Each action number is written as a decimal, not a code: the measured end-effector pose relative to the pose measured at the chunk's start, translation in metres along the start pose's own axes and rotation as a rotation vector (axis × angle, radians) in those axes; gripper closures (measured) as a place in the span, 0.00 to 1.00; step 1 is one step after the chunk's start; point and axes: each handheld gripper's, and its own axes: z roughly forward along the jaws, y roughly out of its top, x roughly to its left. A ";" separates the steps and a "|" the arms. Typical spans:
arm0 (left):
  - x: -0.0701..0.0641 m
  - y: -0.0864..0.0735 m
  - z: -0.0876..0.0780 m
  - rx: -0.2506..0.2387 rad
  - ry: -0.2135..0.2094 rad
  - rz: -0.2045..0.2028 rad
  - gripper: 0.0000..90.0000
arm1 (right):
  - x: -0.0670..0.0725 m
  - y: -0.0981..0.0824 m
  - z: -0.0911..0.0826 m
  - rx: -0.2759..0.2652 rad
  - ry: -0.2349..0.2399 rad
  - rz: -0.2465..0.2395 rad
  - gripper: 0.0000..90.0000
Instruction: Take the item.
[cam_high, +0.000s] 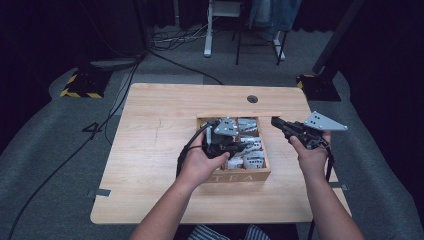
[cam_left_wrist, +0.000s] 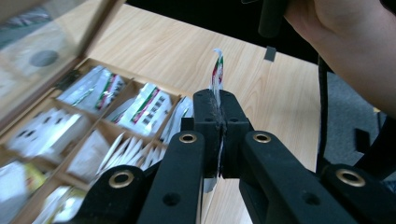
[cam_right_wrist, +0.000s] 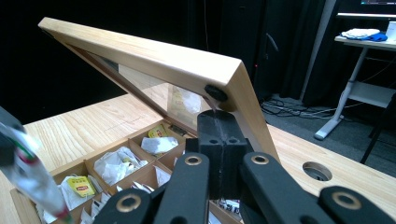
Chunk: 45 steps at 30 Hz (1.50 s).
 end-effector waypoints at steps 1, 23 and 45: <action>0.000 -0.001 -0.005 -0.003 0.006 0.000 0.98 | 0.000 0.000 0.000 0.000 -0.001 0.000 1.00; 0.016 -0.059 -0.091 -0.006 0.169 -0.090 0.98 | 0.004 -0.004 0.007 0.032 0.006 -0.004 1.00; 0.048 -0.118 -0.111 0.093 0.317 -0.282 0.98 | 0.006 -0.005 0.006 0.055 0.020 -0.010 1.00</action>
